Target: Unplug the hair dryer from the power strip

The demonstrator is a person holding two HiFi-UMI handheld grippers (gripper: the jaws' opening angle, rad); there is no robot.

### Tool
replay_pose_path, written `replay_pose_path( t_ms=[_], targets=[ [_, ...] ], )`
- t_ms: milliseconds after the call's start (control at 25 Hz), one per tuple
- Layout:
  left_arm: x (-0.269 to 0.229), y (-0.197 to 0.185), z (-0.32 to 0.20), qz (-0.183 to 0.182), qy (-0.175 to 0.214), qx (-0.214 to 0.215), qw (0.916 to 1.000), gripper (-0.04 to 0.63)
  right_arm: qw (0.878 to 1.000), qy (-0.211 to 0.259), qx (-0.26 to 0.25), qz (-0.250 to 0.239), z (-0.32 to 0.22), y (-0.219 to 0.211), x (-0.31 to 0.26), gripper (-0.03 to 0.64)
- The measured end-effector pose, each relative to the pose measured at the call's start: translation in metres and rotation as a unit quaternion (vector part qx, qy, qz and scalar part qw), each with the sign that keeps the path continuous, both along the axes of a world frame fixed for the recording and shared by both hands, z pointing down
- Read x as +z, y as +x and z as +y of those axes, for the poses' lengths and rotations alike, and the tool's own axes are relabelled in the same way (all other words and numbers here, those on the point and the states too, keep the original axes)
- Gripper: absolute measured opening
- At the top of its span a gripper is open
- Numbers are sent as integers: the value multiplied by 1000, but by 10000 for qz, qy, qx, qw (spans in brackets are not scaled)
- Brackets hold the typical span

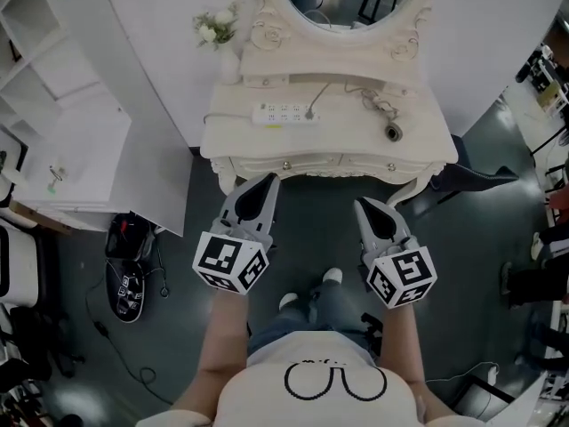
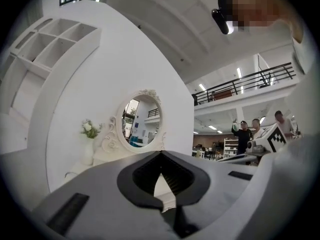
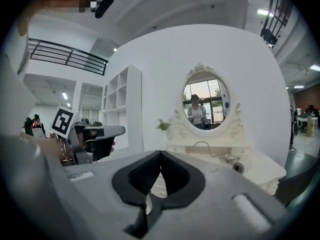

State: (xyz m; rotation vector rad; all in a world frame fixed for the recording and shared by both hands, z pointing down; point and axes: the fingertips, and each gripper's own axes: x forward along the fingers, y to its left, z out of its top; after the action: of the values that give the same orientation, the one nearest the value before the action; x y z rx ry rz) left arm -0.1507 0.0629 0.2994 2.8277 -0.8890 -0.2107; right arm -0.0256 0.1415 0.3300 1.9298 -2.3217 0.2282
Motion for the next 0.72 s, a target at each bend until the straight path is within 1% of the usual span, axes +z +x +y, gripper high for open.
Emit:
replay_pose_path(
  t_ms=[200, 320, 440, 640, 720],
  targets=[
    [17, 20, -39, -464, 56, -281, 9985, -2, 9998, 34, -182, -58, -44, 26, 7, -5],
    [29, 41, -69, -779, 52, -411, 9961, -2, 9993, 64, -362, -64, -82, 45, 9, -5],
    [34, 66, -100, -887, -16, -489, 9949, -2, 9984, 81, -559, -80, -120, 65, 9, -5],
    [37, 113, -154, -857, -120, -556, 9947, -2, 9961, 27, -858, -202, -187, 108, 12, -5],
    [44, 128, -172, -989, -197, -650, 9928, -2, 9949, -7, -979, -255, -210, 123, 16, -5]
  ],
)
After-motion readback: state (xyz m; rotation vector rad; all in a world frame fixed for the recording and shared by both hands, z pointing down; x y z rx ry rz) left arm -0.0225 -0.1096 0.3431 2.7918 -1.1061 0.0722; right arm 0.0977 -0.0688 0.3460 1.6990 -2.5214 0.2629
